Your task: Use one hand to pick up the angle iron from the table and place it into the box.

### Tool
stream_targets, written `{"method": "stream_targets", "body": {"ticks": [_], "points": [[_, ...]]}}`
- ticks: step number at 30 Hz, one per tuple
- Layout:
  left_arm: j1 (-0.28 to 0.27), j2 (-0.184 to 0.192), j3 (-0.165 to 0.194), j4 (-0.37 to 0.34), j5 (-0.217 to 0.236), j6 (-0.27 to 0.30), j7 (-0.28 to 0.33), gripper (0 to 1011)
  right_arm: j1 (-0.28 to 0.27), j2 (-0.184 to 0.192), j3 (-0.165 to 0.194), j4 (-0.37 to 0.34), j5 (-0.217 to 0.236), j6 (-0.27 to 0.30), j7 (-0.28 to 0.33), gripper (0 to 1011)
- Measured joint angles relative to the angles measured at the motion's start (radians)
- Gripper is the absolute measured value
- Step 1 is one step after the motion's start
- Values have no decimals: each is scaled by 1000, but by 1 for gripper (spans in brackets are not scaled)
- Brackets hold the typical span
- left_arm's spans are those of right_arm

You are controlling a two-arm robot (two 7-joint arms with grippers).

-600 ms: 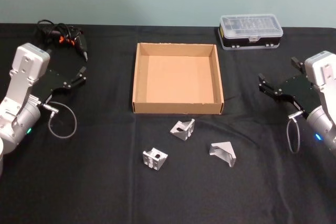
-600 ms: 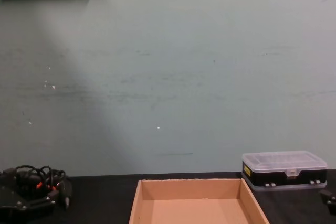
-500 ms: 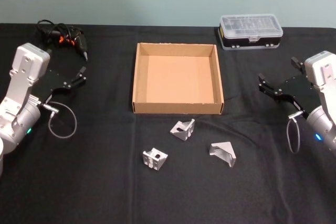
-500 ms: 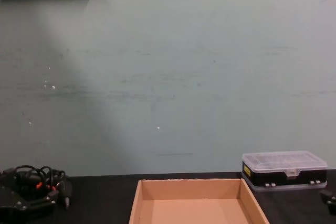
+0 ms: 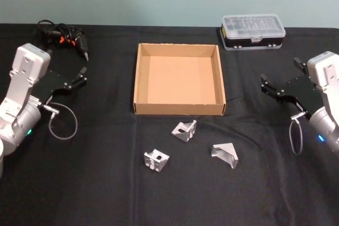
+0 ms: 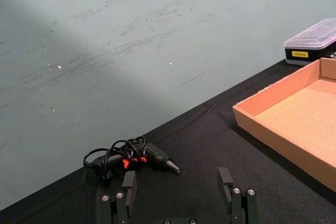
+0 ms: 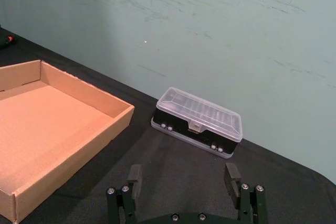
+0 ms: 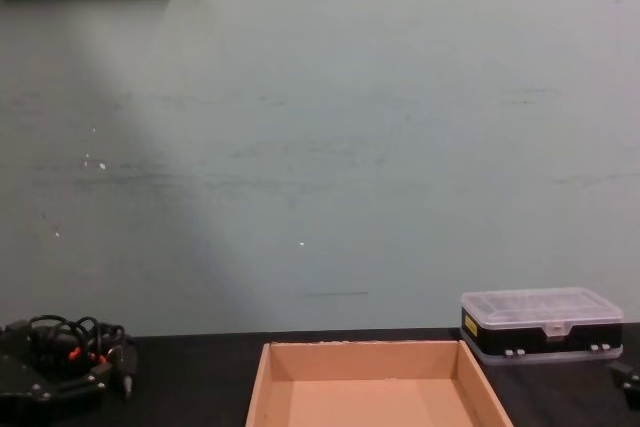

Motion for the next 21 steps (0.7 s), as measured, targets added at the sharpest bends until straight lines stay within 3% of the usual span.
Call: {"method": "stream_targets", "body": {"ticks": [10,16,21], "points": [[0,0,0,0,0,0,0,1011,0,0,0,0,0,0,0,1003],[0,0,0,0,0,0,0,1011,-40,13,37,-64,27,-3,23,1003],[0,0,0,0,0,0,0,1011,-118,51,91,-169,98,7,65,1003]]}}
